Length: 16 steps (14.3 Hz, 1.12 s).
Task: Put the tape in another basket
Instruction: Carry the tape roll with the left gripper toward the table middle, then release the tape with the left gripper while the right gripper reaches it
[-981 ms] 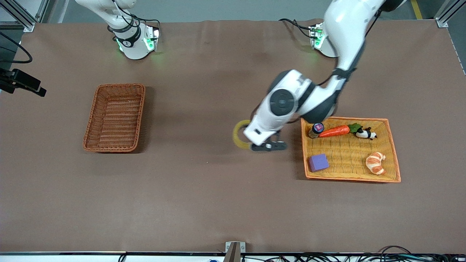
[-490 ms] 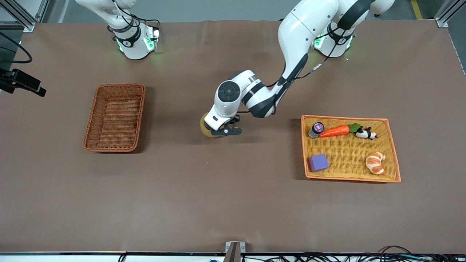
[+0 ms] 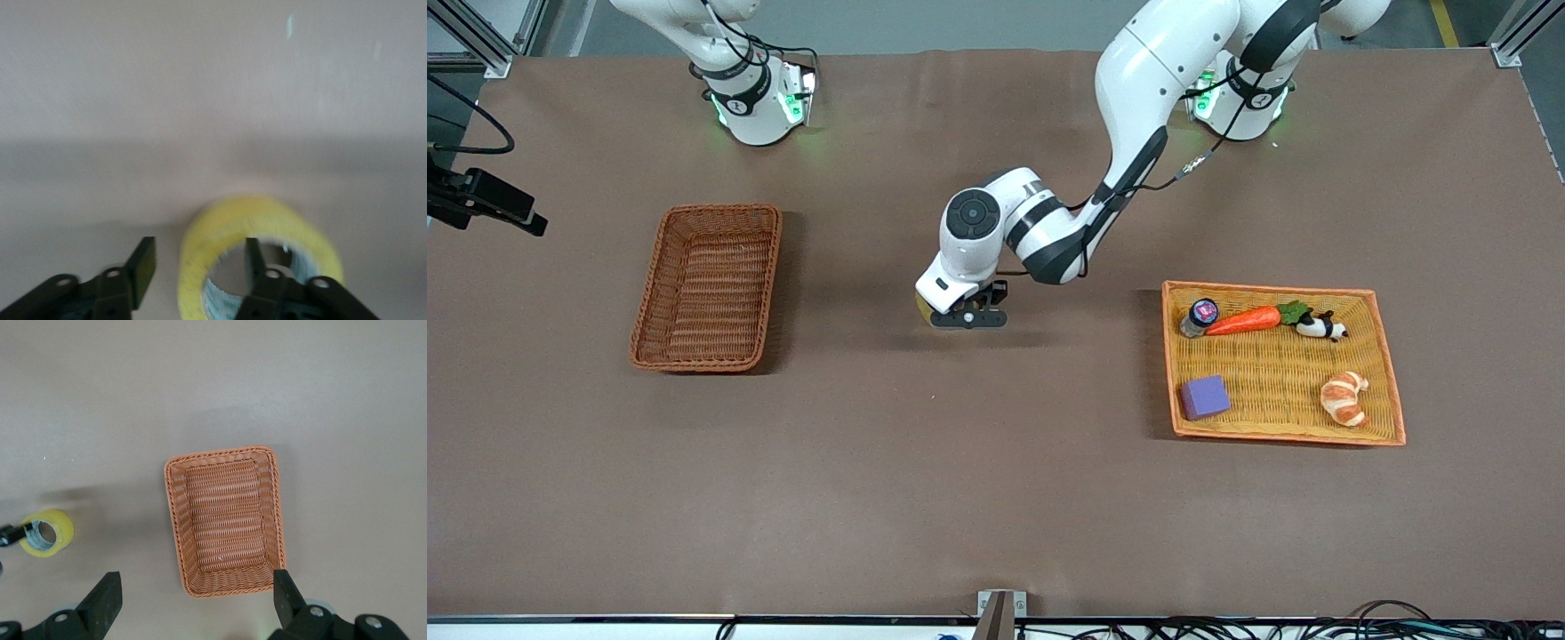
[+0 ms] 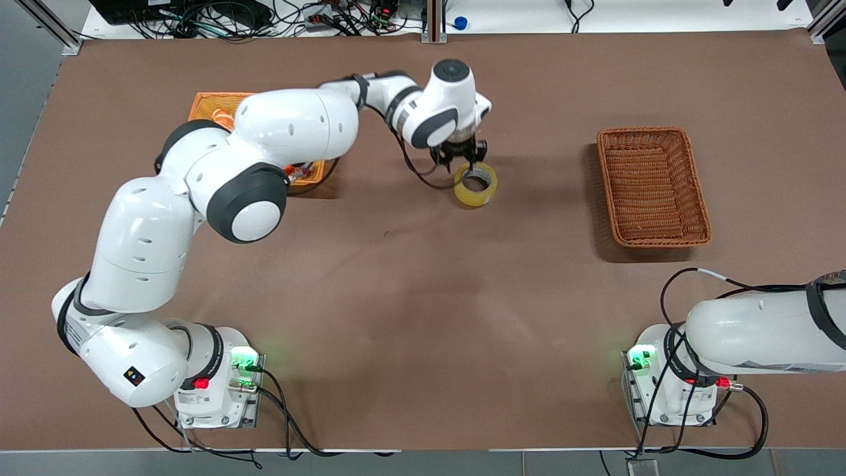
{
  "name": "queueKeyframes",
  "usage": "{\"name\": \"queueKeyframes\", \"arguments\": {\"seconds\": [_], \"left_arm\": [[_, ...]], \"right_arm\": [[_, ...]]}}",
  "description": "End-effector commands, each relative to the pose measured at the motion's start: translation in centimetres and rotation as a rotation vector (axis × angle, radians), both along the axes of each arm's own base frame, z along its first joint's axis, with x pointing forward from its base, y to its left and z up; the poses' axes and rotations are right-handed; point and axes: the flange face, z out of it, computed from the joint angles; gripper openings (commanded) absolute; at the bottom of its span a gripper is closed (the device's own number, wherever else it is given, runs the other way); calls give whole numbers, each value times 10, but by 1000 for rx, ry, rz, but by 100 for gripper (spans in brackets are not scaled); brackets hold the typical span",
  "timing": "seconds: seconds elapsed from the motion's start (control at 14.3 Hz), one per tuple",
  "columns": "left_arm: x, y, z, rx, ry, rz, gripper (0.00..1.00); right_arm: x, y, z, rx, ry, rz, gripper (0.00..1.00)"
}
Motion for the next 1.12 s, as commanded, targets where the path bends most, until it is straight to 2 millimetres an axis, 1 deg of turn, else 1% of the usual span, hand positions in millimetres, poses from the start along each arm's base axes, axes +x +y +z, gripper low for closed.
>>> {"name": "queueKeyframes", "arguments": {"seconds": [0.0,0.07,0.14,0.21,0.28,0.35,0.42,0.49,0.56,0.63,0.77,0.84,0.91,0.98,1.05], "left_arm": [[59,66,91,48,-80,85,100],[82,102,132,64,-102,134,100],[104,141,167,77,-126,178,100],[120,181,202,94,-149,203,100],[129,214,225,113,-147,207,100],[134,246,249,142,-137,201,100],[135,273,269,164,-128,193,100],[137,302,290,177,-125,188,100],[138,332,309,179,-117,178,100],[137,353,322,193,-111,156,100],[132,386,346,206,-105,124,100],[130,403,355,206,-96,114,100],[126,416,365,194,-89,102,100],[124,426,371,182,-87,82,100],[119,432,382,172,-96,54,100]], "right_arm": [[9,41,-18,2,24,62,100],[17,67,-31,0,32,95,100],[25,86,-48,0,39,111,100],[31,114,-62,-1,28,131,100],[37,145,-81,-4,28,134,100],[42,169,-98,-5,26,134,100],[41,193,-110,-7,28,157,100],[40,222,-129,-11,36,196,100],[41,243,-155,-16,57,220,100],[38,274,-182,-23,62,252,100],[34,329,-237,-34,49,210,100],[26,355,-261,-45,53,209,100],[20,374,-282,-69,57,235,100],[18,383,-302,-95,52,251,100],[11,392,-324,-107,57,253,100]]}}
